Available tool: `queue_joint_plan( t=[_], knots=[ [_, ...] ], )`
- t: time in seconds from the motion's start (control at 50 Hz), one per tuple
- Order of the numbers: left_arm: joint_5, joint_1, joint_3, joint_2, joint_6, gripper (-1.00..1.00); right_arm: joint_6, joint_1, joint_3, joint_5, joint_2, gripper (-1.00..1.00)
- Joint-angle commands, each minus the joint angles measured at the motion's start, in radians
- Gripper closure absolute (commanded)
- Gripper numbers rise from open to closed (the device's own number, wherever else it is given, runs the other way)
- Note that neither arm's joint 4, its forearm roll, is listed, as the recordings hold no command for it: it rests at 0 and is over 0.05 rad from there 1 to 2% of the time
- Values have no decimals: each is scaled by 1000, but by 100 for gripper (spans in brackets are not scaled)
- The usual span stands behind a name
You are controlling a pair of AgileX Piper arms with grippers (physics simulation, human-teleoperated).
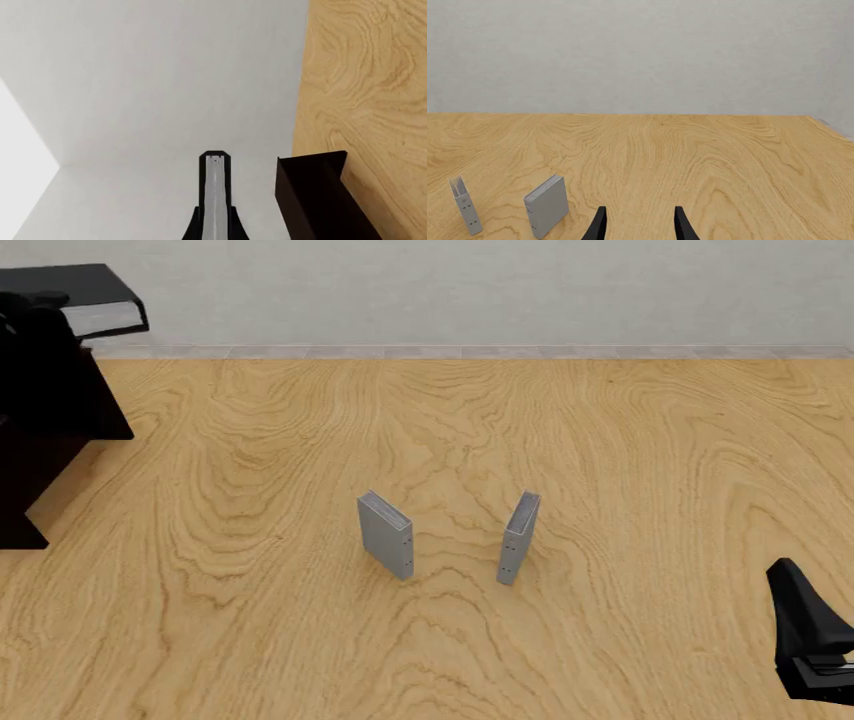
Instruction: Pick up the book in the middle and place it on the cabinet shelf.
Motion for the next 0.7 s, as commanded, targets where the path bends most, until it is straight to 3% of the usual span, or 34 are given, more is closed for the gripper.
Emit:
queue_joint_plan(
  t=[0.02,0.7],
  knots=[
    [2,25,-30,-24,17,100,0,0,0,0,0,-100],
    [-9,170,3,-33,-16,100,0,0,0,0,0,-100]
  ],
)
